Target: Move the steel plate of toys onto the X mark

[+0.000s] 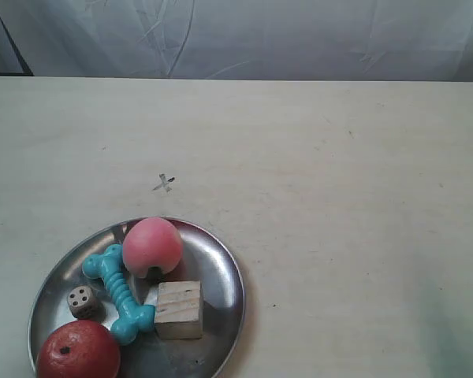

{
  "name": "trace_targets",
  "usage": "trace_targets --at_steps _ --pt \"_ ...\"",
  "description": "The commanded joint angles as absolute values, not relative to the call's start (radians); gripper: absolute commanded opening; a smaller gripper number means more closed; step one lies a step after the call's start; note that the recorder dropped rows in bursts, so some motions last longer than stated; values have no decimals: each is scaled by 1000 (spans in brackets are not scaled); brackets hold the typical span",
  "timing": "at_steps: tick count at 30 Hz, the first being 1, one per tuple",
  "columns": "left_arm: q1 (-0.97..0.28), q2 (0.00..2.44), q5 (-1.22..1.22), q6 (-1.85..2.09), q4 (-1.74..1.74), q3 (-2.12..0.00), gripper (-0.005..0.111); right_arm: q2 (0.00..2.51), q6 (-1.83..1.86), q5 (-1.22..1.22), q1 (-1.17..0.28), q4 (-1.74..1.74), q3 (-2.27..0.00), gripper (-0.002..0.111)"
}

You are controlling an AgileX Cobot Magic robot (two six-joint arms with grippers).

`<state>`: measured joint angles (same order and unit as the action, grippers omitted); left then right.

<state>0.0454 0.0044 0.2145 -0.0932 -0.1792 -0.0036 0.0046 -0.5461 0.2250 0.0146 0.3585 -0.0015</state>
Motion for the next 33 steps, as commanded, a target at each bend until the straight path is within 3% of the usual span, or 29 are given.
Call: trace_targets --at_steps 1,16,23,26,29,33 --pt "48 0 209 -94 -176 0 0 0 -542 222 20 355 0 -1" --pt "48 0 198 -94 -222 0 0 0 -542 222 20 355 0 -1" --pt "48 0 166 -94 -464 0 0 0 -544 218 20 336 0 -1" --pt "48 0 126 -94 -559 0 0 0 -630 158 20 126 0 -1" --pt "48 0 80 -94 -633 0 0 0 -821 71 20 -300 0 -1" --pt "48 0 67 -94 -651 0 0 0 -797 46 20 -333 0 -1"
